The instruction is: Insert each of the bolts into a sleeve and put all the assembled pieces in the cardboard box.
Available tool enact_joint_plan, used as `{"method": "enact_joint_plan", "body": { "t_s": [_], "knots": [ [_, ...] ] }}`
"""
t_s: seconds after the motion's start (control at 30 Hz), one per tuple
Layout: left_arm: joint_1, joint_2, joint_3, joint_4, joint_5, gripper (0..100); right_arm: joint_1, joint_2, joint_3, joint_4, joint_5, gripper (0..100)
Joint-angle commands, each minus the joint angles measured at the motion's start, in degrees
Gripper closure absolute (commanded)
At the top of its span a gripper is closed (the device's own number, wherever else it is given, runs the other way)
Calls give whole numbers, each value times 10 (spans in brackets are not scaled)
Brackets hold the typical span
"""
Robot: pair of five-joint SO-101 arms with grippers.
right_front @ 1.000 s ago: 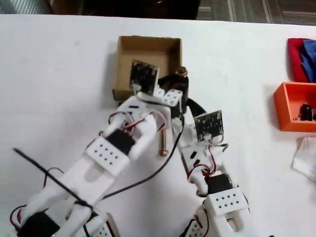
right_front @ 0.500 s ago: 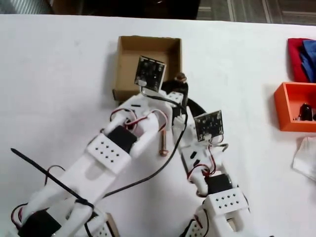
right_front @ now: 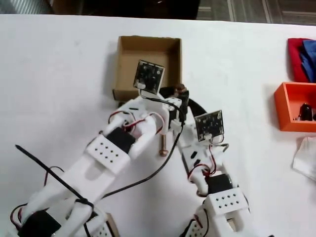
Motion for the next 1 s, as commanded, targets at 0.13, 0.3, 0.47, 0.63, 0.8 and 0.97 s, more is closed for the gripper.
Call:
{"method": "enact_joint_plan", "body": {
  "t_s": [0.13, 0.3, 0.47, 0.63, 0.8, 0.97],
  "knots": [
    [0, -4, -7, 2, 1, 860, 6, -18, -8, -8, 1, 978],
    [0, -55, -3, 4, -2, 857, 4, -18, -8, -8, 1, 978],
    [-11, -100, -3, 21, -4, 857, 3, -18, -8, -8, 1, 978],
    [-12, -107, -1, 37, -4, 856, 3, -18, -8, -8, 1, 978],
    [-28, -112, -5, 37, -4, 836, 5, -18, -8, -8, 1, 978],
    [-150, -105, 9, 38, -14, 819, 12, -18, -4, 30, 31, 978]
  ]
}}
